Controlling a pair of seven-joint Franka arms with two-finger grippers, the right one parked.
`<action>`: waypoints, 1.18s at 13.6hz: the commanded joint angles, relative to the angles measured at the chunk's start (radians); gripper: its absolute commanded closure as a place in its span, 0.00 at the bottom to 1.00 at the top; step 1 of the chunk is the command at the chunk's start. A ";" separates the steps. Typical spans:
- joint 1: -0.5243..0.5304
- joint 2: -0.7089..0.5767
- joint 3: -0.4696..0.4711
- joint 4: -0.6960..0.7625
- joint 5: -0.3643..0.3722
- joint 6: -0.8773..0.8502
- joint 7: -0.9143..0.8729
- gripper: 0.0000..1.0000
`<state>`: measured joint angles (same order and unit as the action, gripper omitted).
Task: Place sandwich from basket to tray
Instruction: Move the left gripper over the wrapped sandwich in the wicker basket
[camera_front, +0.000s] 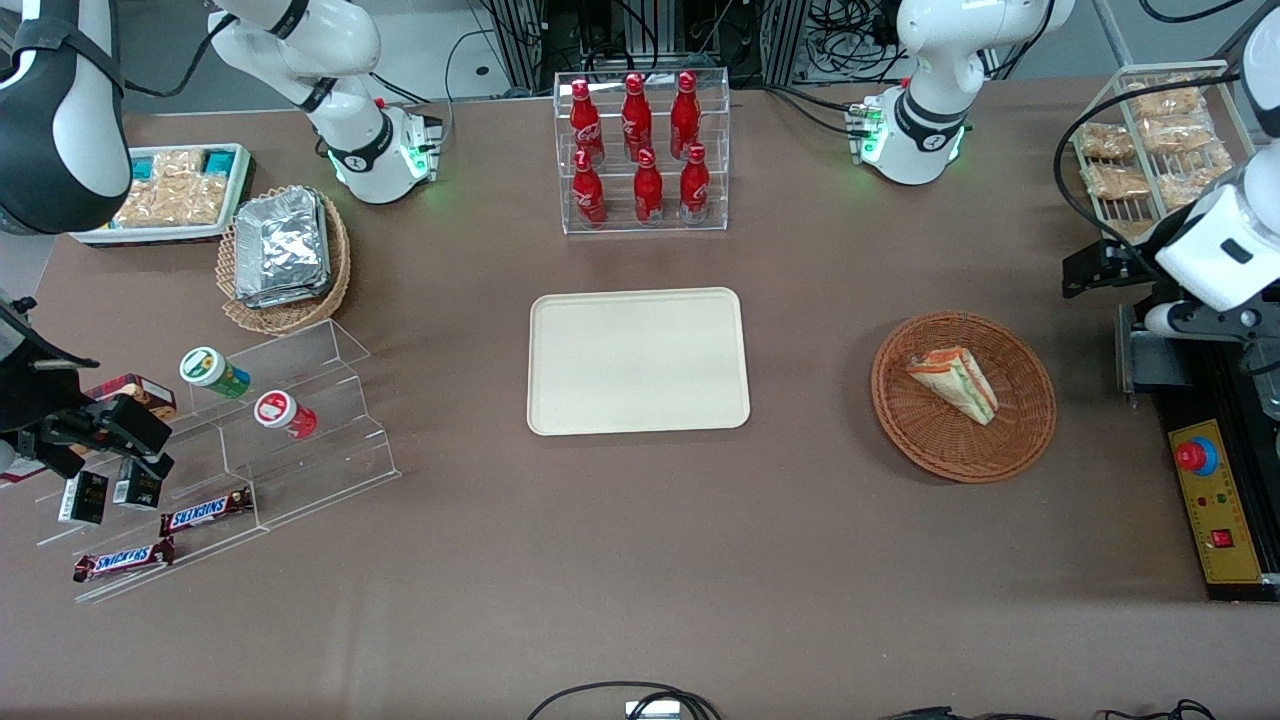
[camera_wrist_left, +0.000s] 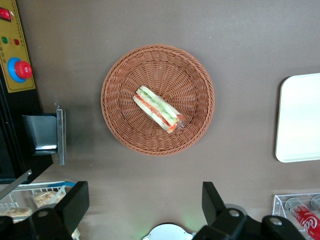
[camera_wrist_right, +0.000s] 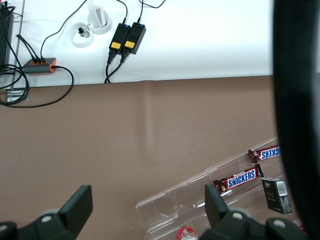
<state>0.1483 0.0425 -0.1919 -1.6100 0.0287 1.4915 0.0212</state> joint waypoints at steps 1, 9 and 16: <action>-0.010 -0.018 0.005 -0.134 -0.001 0.094 -0.062 0.00; -0.010 -0.087 -0.006 -0.556 -0.003 0.527 -0.302 0.00; -0.010 -0.036 -0.006 -0.643 -0.007 0.680 -0.463 0.00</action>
<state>0.1457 0.0051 -0.2015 -2.2253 0.0286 2.1177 -0.3759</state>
